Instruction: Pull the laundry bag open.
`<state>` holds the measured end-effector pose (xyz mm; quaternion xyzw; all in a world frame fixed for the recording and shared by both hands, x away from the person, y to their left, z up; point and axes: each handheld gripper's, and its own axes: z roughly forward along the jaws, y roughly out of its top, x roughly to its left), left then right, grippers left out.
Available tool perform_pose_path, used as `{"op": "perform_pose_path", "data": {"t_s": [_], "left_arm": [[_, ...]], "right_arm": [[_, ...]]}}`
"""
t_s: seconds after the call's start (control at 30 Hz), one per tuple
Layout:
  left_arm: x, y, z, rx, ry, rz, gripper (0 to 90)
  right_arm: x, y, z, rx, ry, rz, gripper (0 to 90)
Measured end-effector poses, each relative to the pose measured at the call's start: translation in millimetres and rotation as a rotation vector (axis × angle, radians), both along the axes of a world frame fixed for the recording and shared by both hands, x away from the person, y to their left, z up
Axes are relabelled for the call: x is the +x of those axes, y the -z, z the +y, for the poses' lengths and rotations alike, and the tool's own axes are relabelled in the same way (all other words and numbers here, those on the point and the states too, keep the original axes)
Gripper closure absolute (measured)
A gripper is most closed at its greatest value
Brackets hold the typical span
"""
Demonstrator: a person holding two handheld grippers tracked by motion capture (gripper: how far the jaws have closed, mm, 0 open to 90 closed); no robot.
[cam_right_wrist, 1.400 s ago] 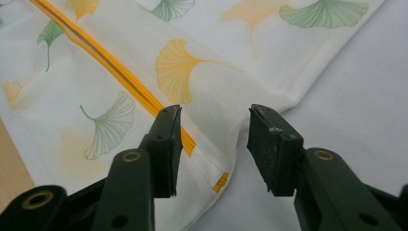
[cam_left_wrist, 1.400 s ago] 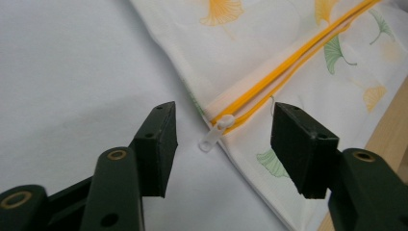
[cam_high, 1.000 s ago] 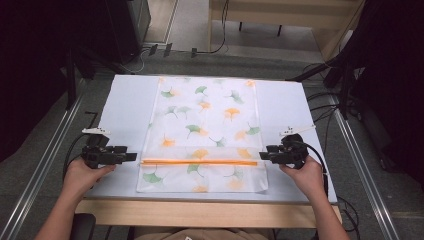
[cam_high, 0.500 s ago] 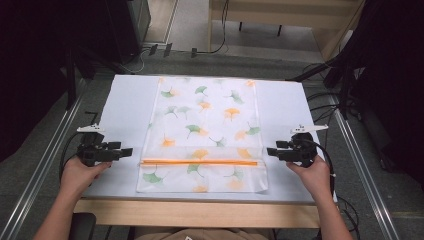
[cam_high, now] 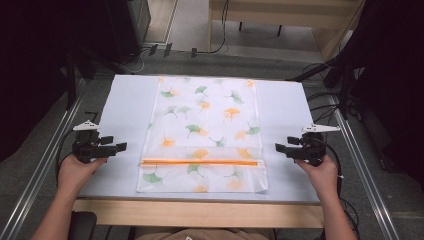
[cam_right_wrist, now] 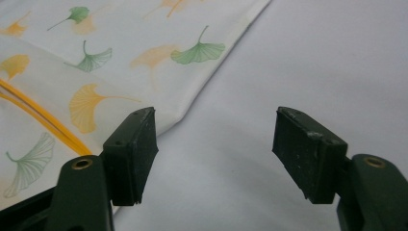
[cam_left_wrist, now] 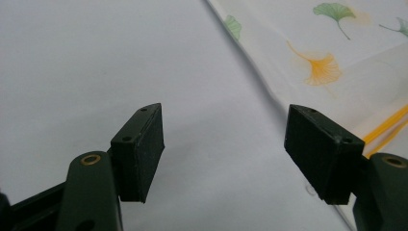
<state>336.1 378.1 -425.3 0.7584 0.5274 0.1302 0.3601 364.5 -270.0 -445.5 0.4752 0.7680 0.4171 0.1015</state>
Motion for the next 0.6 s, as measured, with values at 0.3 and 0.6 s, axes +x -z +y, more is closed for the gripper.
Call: {"op": "perform_pose_path", "data": {"t_s": [0.3, 0.6], "left_arm": [[6.7, 1.5, -1.9, -0.007, 0.003, 0.014, 30.8], [10.5, 3.1, -7.3, -0.012, 0.015, 0.024, 30.8]], "right_arm": [[-1.0, 4.7, -12.2, -0.029, 0.033, -0.046, 28.0], [-2.2, 9.5, -17.8, -0.032, 0.03, -0.011, 24.8]]}}
